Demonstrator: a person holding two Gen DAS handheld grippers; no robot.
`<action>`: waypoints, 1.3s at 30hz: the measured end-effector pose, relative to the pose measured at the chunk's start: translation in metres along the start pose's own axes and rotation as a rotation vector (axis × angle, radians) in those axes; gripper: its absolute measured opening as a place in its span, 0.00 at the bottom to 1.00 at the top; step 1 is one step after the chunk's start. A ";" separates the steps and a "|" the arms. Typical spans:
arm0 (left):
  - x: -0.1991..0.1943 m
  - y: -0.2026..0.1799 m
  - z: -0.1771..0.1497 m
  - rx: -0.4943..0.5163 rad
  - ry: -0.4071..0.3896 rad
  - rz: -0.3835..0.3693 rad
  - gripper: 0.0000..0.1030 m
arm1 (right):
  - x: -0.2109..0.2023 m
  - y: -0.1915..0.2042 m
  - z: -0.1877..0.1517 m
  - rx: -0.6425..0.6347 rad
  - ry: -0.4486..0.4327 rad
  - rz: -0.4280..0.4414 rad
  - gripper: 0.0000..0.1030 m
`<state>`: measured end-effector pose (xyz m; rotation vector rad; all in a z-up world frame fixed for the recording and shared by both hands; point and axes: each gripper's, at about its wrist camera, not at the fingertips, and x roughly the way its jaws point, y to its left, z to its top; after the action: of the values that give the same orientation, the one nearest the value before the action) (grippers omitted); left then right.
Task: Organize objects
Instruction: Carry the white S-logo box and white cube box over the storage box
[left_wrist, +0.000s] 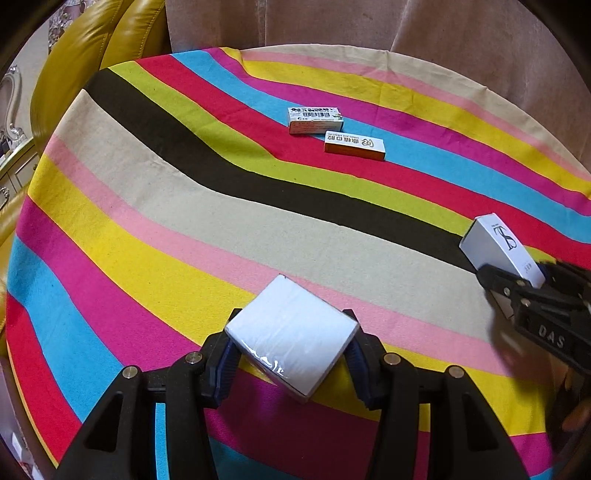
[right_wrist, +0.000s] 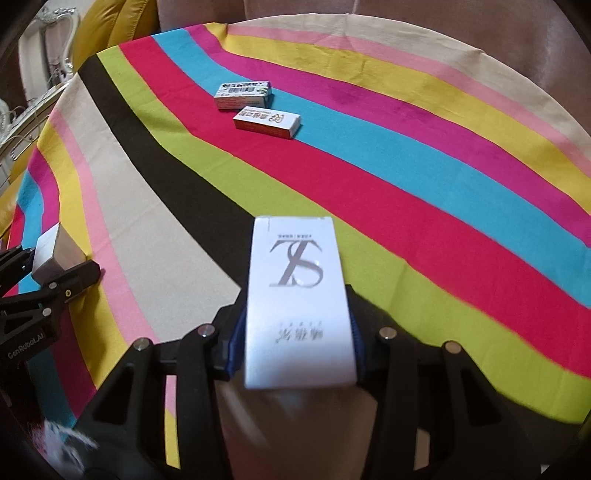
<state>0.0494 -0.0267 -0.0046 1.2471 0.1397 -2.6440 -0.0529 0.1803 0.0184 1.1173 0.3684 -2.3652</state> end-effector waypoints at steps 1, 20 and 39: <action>0.000 0.000 0.000 0.001 0.000 0.000 0.51 | -0.003 0.000 -0.003 0.026 0.003 -0.008 0.44; -0.058 0.007 -0.053 0.049 -0.017 -0.009 0.50 | -0.073 0.030 -0.082 0.066 0.010 0.020 0.44; -0.144 0.042 -0.074 0.014 -0.111 -0.035 0.50 | -0.147 0.109 -0.065 -0.096 -0.116 0.133 0.44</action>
<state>0.2038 -0.0320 0.0597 1.1090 0.1263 -2.7404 0.1269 0.1635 0.0884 0.9271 0.3516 -2.2584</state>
